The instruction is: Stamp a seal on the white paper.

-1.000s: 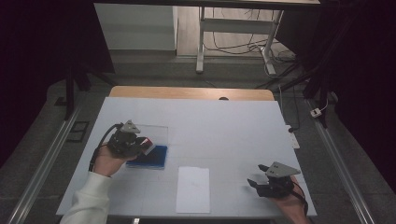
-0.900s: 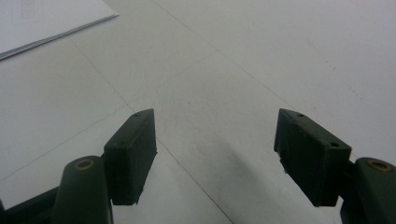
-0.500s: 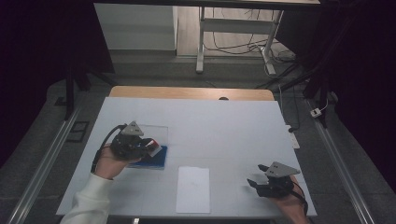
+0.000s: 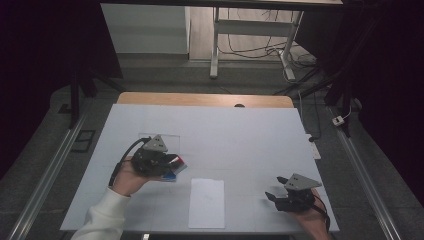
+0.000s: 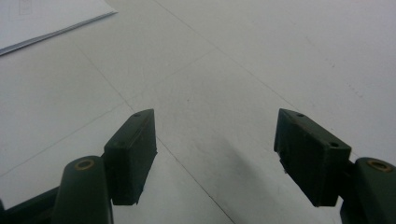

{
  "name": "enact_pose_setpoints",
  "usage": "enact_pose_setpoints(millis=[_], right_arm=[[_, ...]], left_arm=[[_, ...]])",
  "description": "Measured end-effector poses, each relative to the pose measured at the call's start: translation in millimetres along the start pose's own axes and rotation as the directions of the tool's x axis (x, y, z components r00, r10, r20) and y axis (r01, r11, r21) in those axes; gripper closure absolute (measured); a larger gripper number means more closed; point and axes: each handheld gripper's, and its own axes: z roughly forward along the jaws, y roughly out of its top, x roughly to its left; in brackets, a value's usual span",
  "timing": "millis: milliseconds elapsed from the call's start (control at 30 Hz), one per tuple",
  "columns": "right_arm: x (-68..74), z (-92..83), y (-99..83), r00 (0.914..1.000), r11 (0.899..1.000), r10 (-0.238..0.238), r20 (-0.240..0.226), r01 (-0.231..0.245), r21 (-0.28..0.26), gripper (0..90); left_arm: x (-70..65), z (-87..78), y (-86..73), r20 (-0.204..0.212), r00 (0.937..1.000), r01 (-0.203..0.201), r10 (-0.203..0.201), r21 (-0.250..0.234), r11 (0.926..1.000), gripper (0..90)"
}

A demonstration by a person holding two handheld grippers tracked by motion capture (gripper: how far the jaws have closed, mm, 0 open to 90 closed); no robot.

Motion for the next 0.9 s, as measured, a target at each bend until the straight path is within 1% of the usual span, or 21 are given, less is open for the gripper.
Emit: enact_pose_setpoints(millis=[133, 333, 367, 433, 667, 900], right_arm=[[0.5, -0.6, 0.4, 1.0000, 1.000, -0.001, -0.005, 0.001, -0.006, 29.2], [-0.1, 0.1, -0.1, 1.0000, 1.000, 0.000, -0.006, 0.000, -0.004, 29.2], [0.1, 0.1, 0.0, 1.0000, 1.000, -0.001, 0.001, 0.001, -0.002, 29.2], [0.0, 0.1, -0.1, 1.0000, 1.000, 0.000, -0.006, 0.000, -0.003, 29.2], [0.4, 1.4, -0.4, 1.0000, 1.000, -0.004, -0.007, 0.004, -0.001, 29.2], [0.3, 1.6, -0.8, 0.9999, 1.000, -0.008, -0.008, 0.008, 0.003, 29.2]], left_arm=[[-4.8, 4.8, 1.8, 0.032, 0.9993, -0.017, 0.017, 0.003, 0.9998, 69.9], [-13.3, 13.9, 5.7, 0.057, 0.9975, -0.043, 0.041, 0.021, 0.9989, 69.9], [-14.8, 15.1, 6.2, 0.060, 0.9972, -0.045, 0.044, 0.022, 0.9987, 69.9], [-17.5, 17.1, 7.2, 0.064, 0.9967, -0.051, 0.049, 0.026, 0.9984, 69.9], [-25.4, 23.9, 10.4, 0.085, 0.9939, -0.074, 0.070, 0.038, 0.9965, 69.9], [-31.5, 31.7, 12.2, 0.108, 0.9899, -0.098, 0.091, 0.056, 0.9936, 69.9]])
